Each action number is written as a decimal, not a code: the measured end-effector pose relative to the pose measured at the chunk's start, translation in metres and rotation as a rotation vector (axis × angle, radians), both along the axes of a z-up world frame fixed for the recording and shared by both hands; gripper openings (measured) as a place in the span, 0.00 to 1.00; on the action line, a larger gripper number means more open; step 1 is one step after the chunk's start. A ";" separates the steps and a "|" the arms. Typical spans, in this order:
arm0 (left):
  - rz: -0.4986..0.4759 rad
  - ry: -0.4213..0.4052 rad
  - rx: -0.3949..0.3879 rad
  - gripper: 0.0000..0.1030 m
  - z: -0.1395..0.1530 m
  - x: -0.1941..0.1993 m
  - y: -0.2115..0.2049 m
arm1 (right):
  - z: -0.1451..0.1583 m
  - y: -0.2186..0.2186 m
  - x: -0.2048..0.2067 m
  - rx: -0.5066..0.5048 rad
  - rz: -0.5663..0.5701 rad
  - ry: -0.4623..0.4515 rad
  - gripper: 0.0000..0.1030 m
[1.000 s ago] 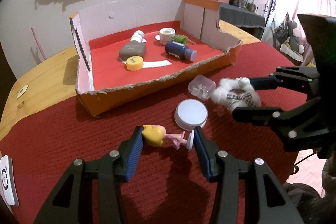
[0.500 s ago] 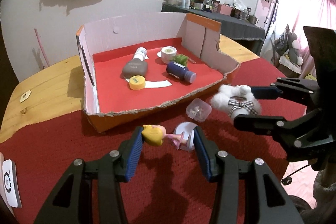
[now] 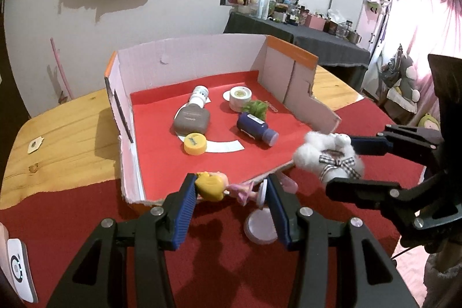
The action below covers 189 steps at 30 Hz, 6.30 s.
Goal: Organize objects
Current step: 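Carry the doll figure and plush bunny with both grippers toward the box, then lower the doll with the left gripper while the right lowers the bunny into the box, then open both grippers and withdraw them from the box, then move both grippers down toward the white round tin and clear plastic box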
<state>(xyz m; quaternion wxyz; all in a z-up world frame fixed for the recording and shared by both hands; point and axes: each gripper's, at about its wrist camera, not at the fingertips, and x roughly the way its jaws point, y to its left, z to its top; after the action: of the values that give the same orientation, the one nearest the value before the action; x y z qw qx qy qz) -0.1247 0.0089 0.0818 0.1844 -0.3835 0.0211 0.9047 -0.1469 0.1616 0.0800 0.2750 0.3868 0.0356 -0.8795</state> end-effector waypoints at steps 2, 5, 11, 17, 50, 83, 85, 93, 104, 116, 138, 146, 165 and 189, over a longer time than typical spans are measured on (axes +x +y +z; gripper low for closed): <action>0.003 -0.008 0.002 0.49 0.000 -0.004 0.000 | 0.000 0.000 -0.005 -0.008 0.000 -0.010 0.56; 0.006 -0.017 0.001 0.49 0.000 -0.010 0.000 | 0.002 0.000 -0.012 -0.016 0.000 -0.020 0.56; 0.021 -0.046 0.009 0.49 -0.002 -0.023 -0.005 | 0.001 -0.003 -0.027 -0.018 0.006 -0.045 0.56; 0.031 -0.065 -0.001 0.49 -0.007 -0.033 -0.008 | -0.006 -0.008 -0.041 -0.012 0.017 -0.078 0.56; 0.037 -0.140 -0.034 0.49 -0.030 -0.068 -0.017 | -0.040 -0.014 -0.086 -0.025 0.046 -0.235 0.57; 0.015 -0.170 -0.075 0.49 -0.046 -0.092 0.006 | -0.055 -0.001 -0.116 0.083 -0.057 -0.210 0.57; 0.032 -0.163 -0.073 0.49 -0.046 -0.095 0.004 | -0.055 -0.002 -0.116 0.084 -0.056 -0.208 0.57; 0.052 -0.171 -0.047 0.49 -0.047 -0.103 0.004 | -0.057 -0.009 -0.111 0.122 -0.059 -0.183 0.57; 0.085 -0.153 -0.069 0.49 -0.052 -0.108 0.006 | -0.059 -0.009 -0.109 0.136 -0.053 -0.174 0.57; 0.084 -0.154 -0.073 0.50 -0.053 -0.110 0.006 | -0.058 -0.007 -0.107 0.129 -0.052 -0.176 0.58; 0.065 -0.150 -0.068 0.57 -0.051 -0.097 0.010 | -0.051 -0.005 -0.099 0.139 -0.050 -0.142 0.66; 0.062 -0.113 -0.047 0.68 -0.038 -0.086 0.010 | -0.045 -0.007 -0.094 0.137 -0.052 -0.118 0.69; 0.095 -0.025 -0.041 0.87 -0.010 -0.059 0.001 | -0.026 -0.002 -0.072 0.116 -0.066 -0.069 0.81; 0.124 0.040 -0.037 1.00 0.012 -0.024 -0.006 | 0.000 0.009 -0.027 0.103 -0.079 0.010 0.96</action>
<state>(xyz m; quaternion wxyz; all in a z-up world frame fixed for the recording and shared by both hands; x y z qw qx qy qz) -0.1484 0.0027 0.0938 0.1202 -0.3693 0.0178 0.9213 -0.1739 0.1707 0.0798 0.2195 0.3971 0.0669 -0.8886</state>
